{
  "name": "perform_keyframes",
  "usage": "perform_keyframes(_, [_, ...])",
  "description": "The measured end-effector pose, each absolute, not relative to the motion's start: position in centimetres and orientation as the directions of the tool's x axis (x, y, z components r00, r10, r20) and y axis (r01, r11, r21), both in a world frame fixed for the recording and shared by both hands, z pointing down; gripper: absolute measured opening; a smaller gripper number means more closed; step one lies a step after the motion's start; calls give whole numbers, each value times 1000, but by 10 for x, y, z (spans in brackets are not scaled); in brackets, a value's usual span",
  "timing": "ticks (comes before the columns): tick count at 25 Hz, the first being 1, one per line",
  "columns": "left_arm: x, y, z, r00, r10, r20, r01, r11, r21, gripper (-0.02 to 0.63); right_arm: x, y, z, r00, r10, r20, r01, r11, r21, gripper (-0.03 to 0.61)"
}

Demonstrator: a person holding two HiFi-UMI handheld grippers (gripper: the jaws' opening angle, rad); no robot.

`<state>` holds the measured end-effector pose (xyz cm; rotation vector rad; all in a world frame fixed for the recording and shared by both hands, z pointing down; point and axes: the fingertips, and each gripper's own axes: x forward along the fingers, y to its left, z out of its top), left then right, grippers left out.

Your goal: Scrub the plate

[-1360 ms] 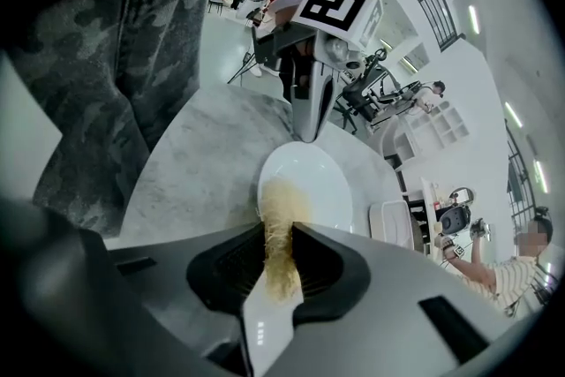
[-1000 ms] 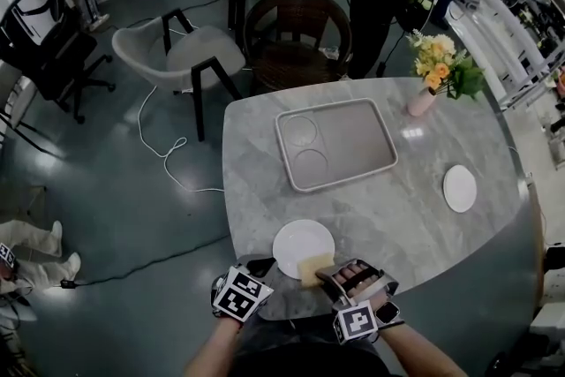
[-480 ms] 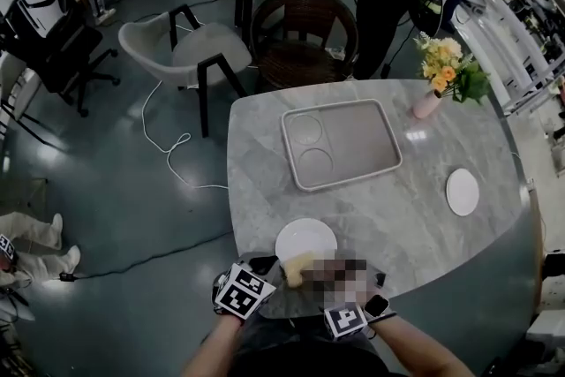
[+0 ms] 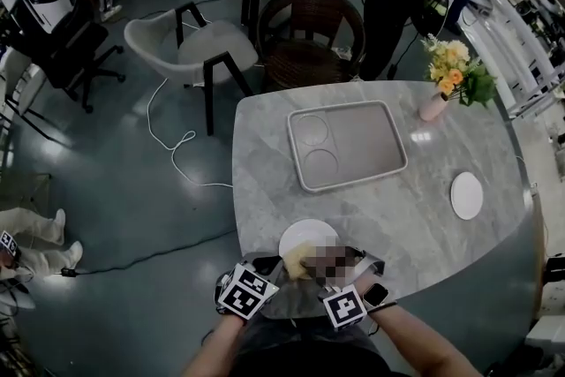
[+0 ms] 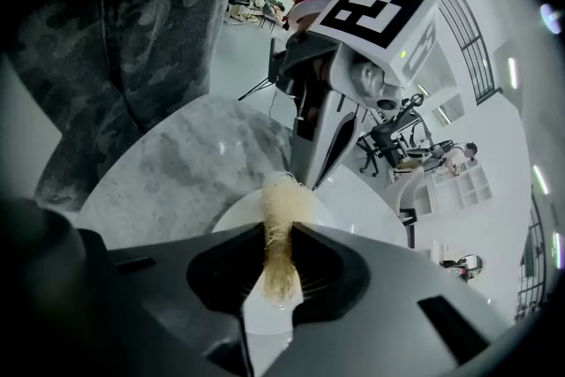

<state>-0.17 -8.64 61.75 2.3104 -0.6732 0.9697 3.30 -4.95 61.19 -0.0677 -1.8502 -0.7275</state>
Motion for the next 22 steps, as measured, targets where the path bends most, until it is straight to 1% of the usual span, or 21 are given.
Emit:
perform_keyframes(8, [-1,-85,616,618,-228,752,-623,-726,292,12,26,-74,611,-392,-336,856,355,803,478,81])
perform_keyframes(12, [1,-84,615,621,-223,751,-617,-730,293,12,25,-90,609,-379,-373,847,319,806,498,81])
perform_keyframes(19, [4,-85,617,622,-225,750,-618,-730,293,12,51,-122,611,-301,-489,819,252,787,562,81])
perform_keyframes(22, [3,-85,617,621,-221,752,-619,-727,298,12,66,-122,615,-261,-495,829,233,801,551,81])
